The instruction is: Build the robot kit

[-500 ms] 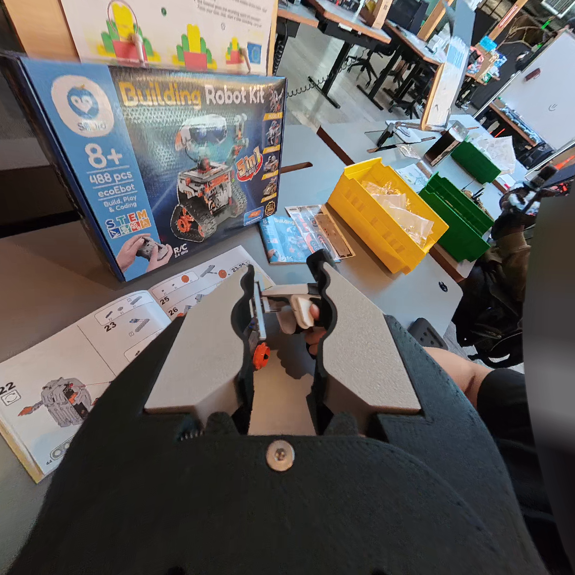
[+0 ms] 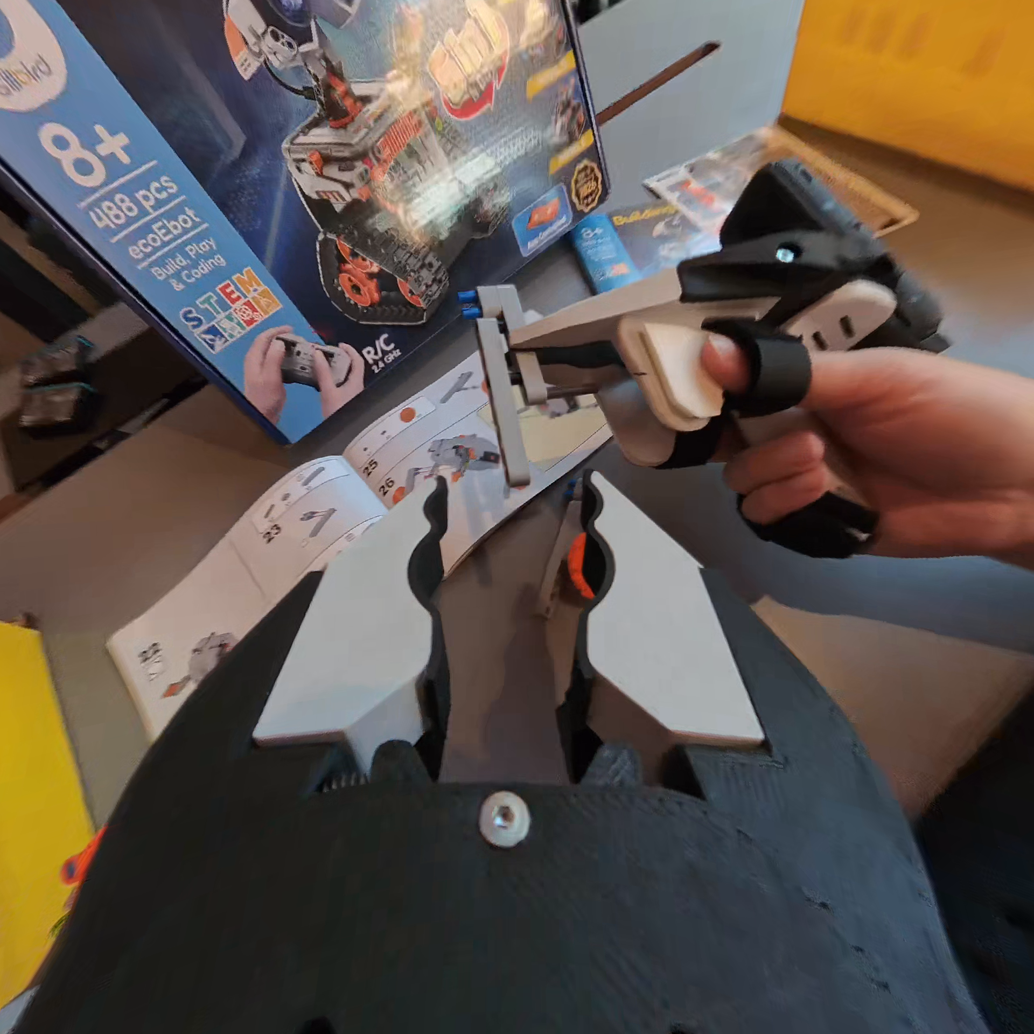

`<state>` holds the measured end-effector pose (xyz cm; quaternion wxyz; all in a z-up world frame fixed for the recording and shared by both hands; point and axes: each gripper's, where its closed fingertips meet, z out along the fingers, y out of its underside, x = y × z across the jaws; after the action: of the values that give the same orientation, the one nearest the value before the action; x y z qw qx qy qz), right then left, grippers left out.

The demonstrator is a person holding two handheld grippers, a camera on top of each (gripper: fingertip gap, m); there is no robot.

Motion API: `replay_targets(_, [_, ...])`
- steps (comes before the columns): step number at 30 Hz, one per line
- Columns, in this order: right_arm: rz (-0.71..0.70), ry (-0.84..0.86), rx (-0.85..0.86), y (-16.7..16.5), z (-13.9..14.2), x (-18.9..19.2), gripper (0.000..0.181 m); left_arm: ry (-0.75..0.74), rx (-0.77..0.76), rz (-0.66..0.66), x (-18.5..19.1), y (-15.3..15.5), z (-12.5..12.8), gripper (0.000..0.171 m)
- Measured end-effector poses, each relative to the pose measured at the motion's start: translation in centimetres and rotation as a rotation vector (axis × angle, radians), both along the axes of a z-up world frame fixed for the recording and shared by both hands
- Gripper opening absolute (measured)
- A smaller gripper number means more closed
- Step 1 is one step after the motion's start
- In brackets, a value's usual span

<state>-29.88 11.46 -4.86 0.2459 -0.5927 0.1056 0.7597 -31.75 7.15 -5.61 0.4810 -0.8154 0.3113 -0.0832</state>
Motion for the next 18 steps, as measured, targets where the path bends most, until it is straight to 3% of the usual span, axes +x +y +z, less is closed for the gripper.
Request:
replay_targets(3, [0.022, -0.005, 0.002, -0.7, 0.0, -0.8, 0.005, 0.138, 0.098, 0.046, -1.1, 0.3, -0.3, 0.026])
replay_targets(5, [0.022, -0.033, 0.018, -0.8, -0.2, -1.0, 0.005, 0.154, 0.109, 0.04, -1.1, 0.1, -0.5, 0.008])
replay_targets(9, [0.037, -0.09, 0.07, -1.2, -0.4, -1.6, 0.008, 0.12, 0.105, 0.072, -1.7, 0.0, -1.0, 0.006])
replay_targets(13, [-0.003, -0.084, 0.134, -0.5, 1.1, -0.5, 0.047, 0.021, 0.059, 0.11, -2.5, -0.5, -1.3, 0.006])
replay_targets(18, [-0.166, -0.177, 0.261, 2.4, 2.4, 3.7, 0.046, -0.179, -0.058, 0.098, -2.7, -2.4, -1.9, 0.006])
